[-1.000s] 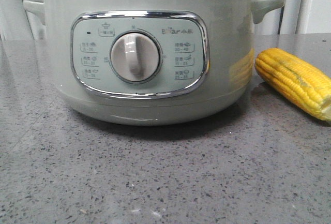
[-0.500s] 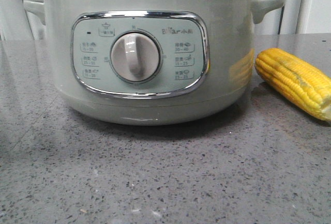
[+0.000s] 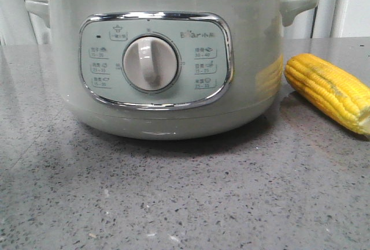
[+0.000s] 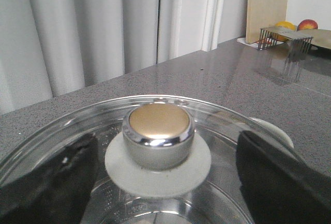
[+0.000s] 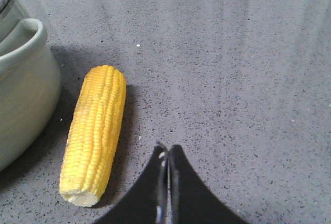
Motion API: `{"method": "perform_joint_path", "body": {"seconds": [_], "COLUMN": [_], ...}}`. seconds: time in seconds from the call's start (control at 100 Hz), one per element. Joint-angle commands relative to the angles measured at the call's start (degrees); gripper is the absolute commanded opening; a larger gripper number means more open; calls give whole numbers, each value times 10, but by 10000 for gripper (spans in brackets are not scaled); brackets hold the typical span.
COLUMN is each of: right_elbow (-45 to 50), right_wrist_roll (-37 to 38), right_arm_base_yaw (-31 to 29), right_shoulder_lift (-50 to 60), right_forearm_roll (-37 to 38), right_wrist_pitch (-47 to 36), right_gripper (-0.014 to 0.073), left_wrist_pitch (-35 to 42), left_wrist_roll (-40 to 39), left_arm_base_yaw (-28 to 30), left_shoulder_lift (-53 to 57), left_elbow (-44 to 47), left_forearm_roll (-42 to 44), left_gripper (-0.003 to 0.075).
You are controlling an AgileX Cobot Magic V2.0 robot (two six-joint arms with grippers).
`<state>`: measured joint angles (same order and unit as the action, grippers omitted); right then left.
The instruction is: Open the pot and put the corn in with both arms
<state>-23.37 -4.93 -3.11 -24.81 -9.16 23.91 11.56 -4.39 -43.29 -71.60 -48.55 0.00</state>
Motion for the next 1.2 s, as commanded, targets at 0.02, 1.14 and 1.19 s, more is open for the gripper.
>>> {"method": "perform_joint_path", "body": {"seconds": [0.02, 1.14, 1.19], "right_elbow": [-22, -80, -106], "right_wrist_roll": [-6, -12, -12], "right_arm_base_yaw": [1, 1, 1], "right_shoulder_lift": [-7, -56, -82], "right_forearm_roll": [-3, -55, -55], "right_wrist_pitch": [-36, -14, 22], "right_gripper": [-69, -8, 62], "left_wrist_pitch": [54, 97, 97], "left_wrist_roll": [-5, -5, -5], "left_arm_base_yaw": [-5, -1, -1], "left_shoulder_lift": [-17, -106, -106], "left_elbow": [-42, -97, -97], "left_forearm_roll": [0, -12, -12], "left_gripper": [536, -20, -20]}}
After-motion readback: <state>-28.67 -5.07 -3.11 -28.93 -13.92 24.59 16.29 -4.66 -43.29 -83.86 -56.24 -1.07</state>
